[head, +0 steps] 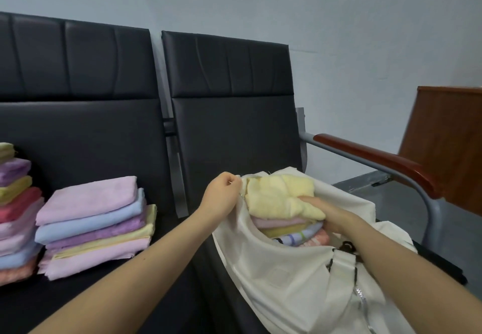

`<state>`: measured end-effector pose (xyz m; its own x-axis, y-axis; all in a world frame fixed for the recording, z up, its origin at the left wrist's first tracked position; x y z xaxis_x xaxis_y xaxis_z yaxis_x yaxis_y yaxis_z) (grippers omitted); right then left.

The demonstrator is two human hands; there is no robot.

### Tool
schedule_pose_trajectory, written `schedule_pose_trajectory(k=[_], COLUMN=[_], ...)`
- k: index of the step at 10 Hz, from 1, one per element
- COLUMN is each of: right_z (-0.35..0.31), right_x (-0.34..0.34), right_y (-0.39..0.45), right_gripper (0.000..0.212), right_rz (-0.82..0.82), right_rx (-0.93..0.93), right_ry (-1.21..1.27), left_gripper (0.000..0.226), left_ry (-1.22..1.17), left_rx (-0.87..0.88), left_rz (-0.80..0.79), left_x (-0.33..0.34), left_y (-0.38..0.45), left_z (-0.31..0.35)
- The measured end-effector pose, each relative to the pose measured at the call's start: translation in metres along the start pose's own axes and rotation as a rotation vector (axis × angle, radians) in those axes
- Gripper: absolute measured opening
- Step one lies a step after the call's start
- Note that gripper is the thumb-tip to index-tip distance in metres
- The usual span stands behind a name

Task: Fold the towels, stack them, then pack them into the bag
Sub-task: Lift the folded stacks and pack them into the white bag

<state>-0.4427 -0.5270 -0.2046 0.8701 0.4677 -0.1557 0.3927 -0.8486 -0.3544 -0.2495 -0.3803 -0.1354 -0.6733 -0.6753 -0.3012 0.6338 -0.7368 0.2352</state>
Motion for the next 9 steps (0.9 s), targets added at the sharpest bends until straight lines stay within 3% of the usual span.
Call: schedule_pose_trajectory(k=[1, 2, 3, 4, 5, 6, 7, 8, 9], right_z=[-0.008, -0.008, -0.009, -0.012, -0.018, -0.035, -0.052, -0.062, -0.054], right_x=[-0.027, -0.039, -0.032, -0.025, -0.018, -0.001, 0.007, 0.002, 0.010], right_y=[-0.004, -0.007, -0.017, -0.015, 0.000, 0.005, -0.003, -0.005, -0.008], right_gripper=[0.047, 0.073, 0.073, 0.061, 0.083, 0.060, 0.051, 0.053, 0.044], right_rz=[-0.175, -0.253, -0.211, -0.064, 0.090, 0.092, 0.063, 0.011, -0.012], right_rx=[0.002, 0.030, 0.018, 0.052, 0.036, -0.072, -0.020, 0.058, -0.015], right_ry=[-0.213, -0.172, -0.193, -0.196, -0.205, -0.289, -0.634, -0.761, -0.537], left_gripper=[0.020, 0.043, 0.046, 0.046, 0.049, 0.050, 0.050, 0.051, 0.065], left_ry=[0.191, 0.467, 0.730, 1.026, 1.001, 0.979, 0.992, 0.999, 1.082], left_rx=[0.057, 0.479, 0.737, 0.562, 0.453, 0.443, 0.415, 0.435, 0.490], left_rz=[0.027, 0.082, -0.204, -0.429, -0.446, -0.397, -0.383, -0.361, -0.312], left_x=[-0.005, 0.005, 0.045, 0.070, 0.072, 0.064, 0.059, 0.060, 0.062], left_y=[0.000, -0.007, -0.014, -0.015, -0.030, -0.038, -0.037, -0.040, -0.041], left_z=[0.010, 0.038, 0.047, 0.015, -0.010, -0.014, -0.013, -0.008, -0.002])
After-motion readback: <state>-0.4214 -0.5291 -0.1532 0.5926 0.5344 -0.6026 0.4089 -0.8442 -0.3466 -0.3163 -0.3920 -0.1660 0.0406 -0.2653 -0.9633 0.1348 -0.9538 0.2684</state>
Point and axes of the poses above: each hand's wrist, its own y-axis towards the middle knuckle, its own x-axis out of the palm, z = x × y, the point moved 5 cm from there along y, towards the middle knuckle, and after that the axes turned 6 degrees about z, right-handed, at the moved point
